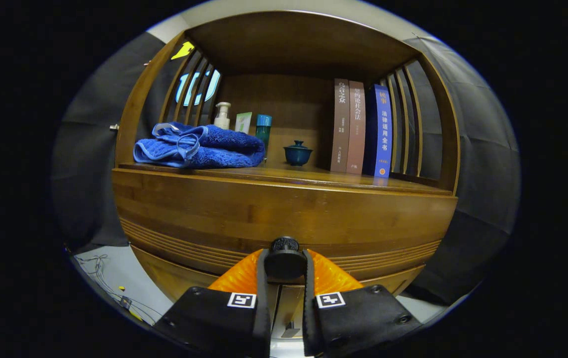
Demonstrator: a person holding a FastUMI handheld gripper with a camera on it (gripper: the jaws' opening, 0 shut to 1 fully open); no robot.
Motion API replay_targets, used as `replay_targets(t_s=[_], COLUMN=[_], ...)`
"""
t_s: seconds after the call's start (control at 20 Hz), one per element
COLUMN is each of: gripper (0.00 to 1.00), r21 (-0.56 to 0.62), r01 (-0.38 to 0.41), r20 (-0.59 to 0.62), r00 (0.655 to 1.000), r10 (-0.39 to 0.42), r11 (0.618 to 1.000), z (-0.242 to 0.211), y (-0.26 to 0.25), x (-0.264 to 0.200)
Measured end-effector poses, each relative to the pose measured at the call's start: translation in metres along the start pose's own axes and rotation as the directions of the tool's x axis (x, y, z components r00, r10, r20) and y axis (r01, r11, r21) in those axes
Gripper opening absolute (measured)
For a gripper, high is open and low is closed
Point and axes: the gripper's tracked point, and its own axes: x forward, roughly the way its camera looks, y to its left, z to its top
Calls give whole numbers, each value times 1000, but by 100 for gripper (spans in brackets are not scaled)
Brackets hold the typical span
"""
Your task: Pull open the drawer, take out the items inside it, and place them on the countertop above the cabinet.
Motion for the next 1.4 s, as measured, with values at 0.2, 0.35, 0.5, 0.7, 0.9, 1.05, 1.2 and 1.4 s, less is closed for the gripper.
replay_targets(t_s=[0.2, 0.35, 0.5, 0.7, 0.9, 1.05, 1.2, 1.4], gripper=[30, 29, 29, 29, 29, 29, 29, 30], r21=[7, 15, 6, -1, 1, -3, 11, 9], r01=[18, 17, 6, -5, -12, -12, -5, -10], r20=[-1, 4, 0, 13, -1, -11, -24, -12], r00=[1000, 1000, 1000, 1000, 1000, 1000, 1000, 1000], r10=[-18, -17, -6, 5, 12, 12, 5, 11], r11=[1000, 1000, 1000, 1000, 1000, 1000, 1000, 1000], z=[-1, -4, -6, -10, -15, -19, -26, -26], y=[-1, 0, 1, -2, -4, -5, -5, -4], x=[-8, -26, -52, -94, -123, -136, -146, -148])
